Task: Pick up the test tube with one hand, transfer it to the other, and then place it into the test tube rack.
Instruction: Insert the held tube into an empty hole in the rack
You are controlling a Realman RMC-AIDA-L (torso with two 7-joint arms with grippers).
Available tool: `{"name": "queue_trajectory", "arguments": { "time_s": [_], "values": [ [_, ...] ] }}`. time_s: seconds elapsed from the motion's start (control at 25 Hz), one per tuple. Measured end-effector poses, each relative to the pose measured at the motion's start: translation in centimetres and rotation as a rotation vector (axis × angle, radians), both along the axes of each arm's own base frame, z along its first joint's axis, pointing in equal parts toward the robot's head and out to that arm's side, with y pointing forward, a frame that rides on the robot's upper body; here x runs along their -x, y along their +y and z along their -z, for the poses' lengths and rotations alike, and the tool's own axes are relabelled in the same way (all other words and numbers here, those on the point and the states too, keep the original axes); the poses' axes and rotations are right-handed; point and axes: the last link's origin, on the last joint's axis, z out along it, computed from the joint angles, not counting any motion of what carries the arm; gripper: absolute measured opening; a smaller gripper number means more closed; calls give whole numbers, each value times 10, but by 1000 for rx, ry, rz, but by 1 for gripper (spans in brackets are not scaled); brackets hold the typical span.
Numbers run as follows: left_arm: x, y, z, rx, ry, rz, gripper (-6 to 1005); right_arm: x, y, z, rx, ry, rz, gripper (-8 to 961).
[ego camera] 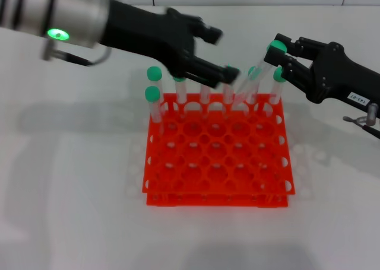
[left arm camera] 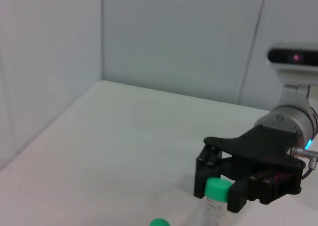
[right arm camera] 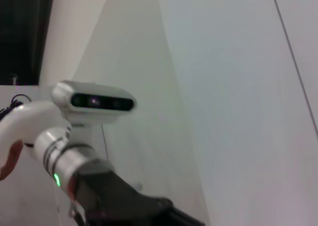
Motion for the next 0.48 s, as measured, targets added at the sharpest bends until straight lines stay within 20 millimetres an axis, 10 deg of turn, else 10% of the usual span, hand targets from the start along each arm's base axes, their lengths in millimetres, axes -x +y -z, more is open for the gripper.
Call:
{"name": "queue_trajectory", "arguments": {
  "time_s": [0.48],
  "values": [
    [46,-62,-57,-207,-46,-99,893,-6,1,-20,19,-33,-11,261]
  ]
}}
